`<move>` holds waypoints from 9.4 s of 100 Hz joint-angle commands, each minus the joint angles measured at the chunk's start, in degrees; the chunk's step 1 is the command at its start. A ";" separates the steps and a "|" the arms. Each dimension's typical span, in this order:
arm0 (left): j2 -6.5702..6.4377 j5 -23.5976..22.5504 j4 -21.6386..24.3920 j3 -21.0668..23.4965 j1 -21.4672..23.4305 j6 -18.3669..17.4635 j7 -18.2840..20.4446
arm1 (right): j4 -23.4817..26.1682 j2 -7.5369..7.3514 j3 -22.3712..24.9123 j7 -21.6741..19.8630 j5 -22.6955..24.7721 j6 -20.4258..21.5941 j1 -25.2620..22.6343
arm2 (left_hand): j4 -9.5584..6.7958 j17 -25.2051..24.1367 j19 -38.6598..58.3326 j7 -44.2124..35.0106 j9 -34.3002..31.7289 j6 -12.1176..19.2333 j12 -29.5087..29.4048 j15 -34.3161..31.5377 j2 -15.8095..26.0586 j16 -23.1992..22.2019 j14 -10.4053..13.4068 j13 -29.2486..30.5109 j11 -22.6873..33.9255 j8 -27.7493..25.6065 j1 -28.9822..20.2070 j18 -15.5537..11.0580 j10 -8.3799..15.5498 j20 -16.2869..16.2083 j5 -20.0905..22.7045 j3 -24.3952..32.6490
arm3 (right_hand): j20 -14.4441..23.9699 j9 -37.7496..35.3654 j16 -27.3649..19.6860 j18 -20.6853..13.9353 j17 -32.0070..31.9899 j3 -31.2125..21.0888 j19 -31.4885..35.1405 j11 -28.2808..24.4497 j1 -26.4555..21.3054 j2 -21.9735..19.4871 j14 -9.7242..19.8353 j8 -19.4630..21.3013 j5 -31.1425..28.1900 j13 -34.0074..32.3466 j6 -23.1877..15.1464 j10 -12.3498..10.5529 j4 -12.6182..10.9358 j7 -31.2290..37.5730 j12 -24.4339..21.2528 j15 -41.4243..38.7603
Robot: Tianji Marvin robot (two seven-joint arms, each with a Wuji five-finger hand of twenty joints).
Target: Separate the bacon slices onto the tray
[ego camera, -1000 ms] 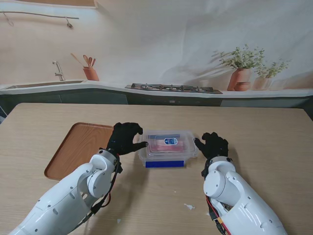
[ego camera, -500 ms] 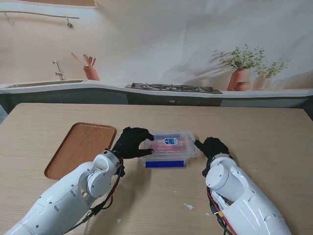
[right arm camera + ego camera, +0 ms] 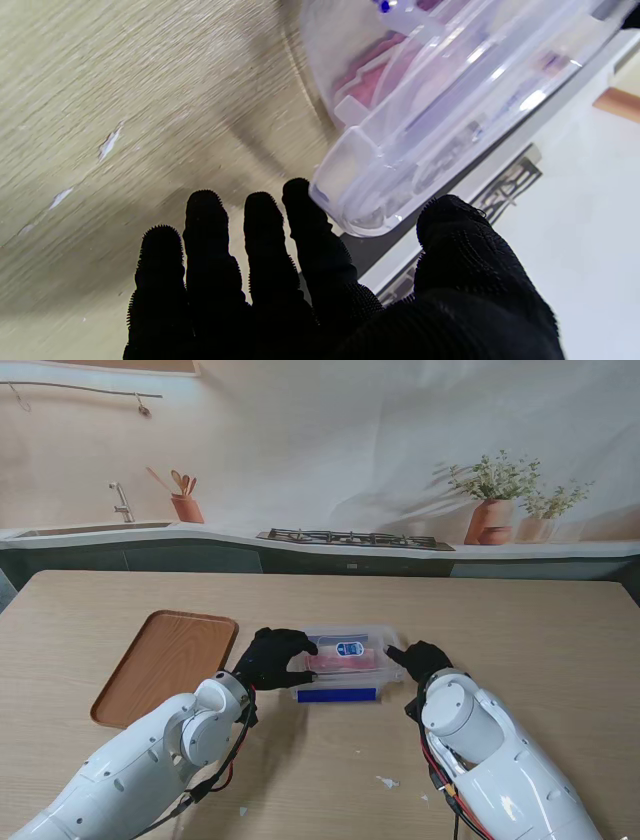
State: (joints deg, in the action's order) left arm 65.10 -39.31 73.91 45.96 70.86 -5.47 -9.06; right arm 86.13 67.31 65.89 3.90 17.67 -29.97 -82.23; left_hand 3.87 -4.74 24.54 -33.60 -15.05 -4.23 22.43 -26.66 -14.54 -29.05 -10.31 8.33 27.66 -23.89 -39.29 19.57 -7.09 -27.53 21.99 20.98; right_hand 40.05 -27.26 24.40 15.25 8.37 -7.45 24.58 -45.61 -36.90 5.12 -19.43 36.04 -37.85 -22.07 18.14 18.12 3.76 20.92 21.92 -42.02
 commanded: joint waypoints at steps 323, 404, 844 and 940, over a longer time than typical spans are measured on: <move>-0.23 -1.65 9.48 13.99 10.64 -1.40 -3.35 | 4.11 7.36 20.80 28.31 -7.65 7.89 -14.08 | -2.86 -0.19 14.38 1.41 3.01 -1.85 -2.44 4.35 6.36 2.40 0.89 -2.81 -1.54 1.73 -1.85 -1.68 0.83 -0.32 -1.28 -9.14 | -12.50 -23.64 15.21 4.51 18.21 -44.11 45.55 -18.39 -12.67 18.32 2.51 6.70 1.21 -33.57 -9.53 -2.47 9.09 35.86 19.91 -28.63; -0.27 -1.75 9.08 13.67 10.35 -1.32 -3.15 | 2.41 6.21 19.21 30.20 6.19 1.85 -16.34 | -2.87 -0.27 13.56 1.49 3.05 -1.80 -2.46 4.68 6.26 2.14 0.82 -2.91 -1.67 1.68 -1.92 -1.55 0.70 -0.42 -1.26 -9.25 | -13.57 16.16 -3.56 -3.88 -7.68 -28.81 18.18 1.53 -3.21 12.66 5.40 -2.10 18.96 8.74 -2.21 -4.20 1.51 -5.22 -1.65 8.41; -2.58 -1.34 2.31 7.82 3.39 0.37 10.20 | -9.86 -2.19 -25.51 -12.92 11.07 19.59 19.77 | -2.56 -0.38 -2.27 10.73 3.61 -2.46 -9.77 16.90 -2.00 6.14 5.29 -4.23 -13.63 8.52 1.75 -2.78 2.57 -0.98 -5.58 -0.78 | -5.68 5.81 -6.53 -2.18 0.61 -13.03 -0.35 10.83 -4.42 0.17 5.48 -7.89 8.33 2.88 -4.66 -4.13 -0.11 -4.81 -3.98 14.97; -2.53 -1.12 1.82 7.62 3.12 0.21 10.09 | -11.90 -2.11 -28.16 -17.71 4.04 21.76 21.59 | -2.60 -0.40 -2.83 10.67 3.58 -2.56 -9.75 16.99 -1.88 6.16 5.30 -4.26 -13.59 8.49 1.69 -2.83 2.66 -1.56 -5.44 -0.98 | -5.59 0.44 -4.12 -0.80 1.51 -12.32 -0.41 9.12 -3.63 -0.08 3.74 -8.08 7.98 -3.14 -6.00 -3.41 -0.18 -4.15 -3.04 10.01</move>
State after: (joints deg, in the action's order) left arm 62.40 -40.57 75.87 53.69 73.99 -5.35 0.21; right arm 73.40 65.04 37.93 -12.88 21.43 -9.17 -59.29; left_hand 3.20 -4.68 23.77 -22.21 -12.87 -6.21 13.40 -10.69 -16.73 -23.34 -6.24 6.08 14.63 -15.45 -39.14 18.12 -6.89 -27.69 17.21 20.56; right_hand 33.50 -24.22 18.67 13.77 9.93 -21.40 23.25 -33.68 -40.70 7.06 -16.71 28.31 -29.71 -22.89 13.21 17.06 6.60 16.45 17.57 -27.22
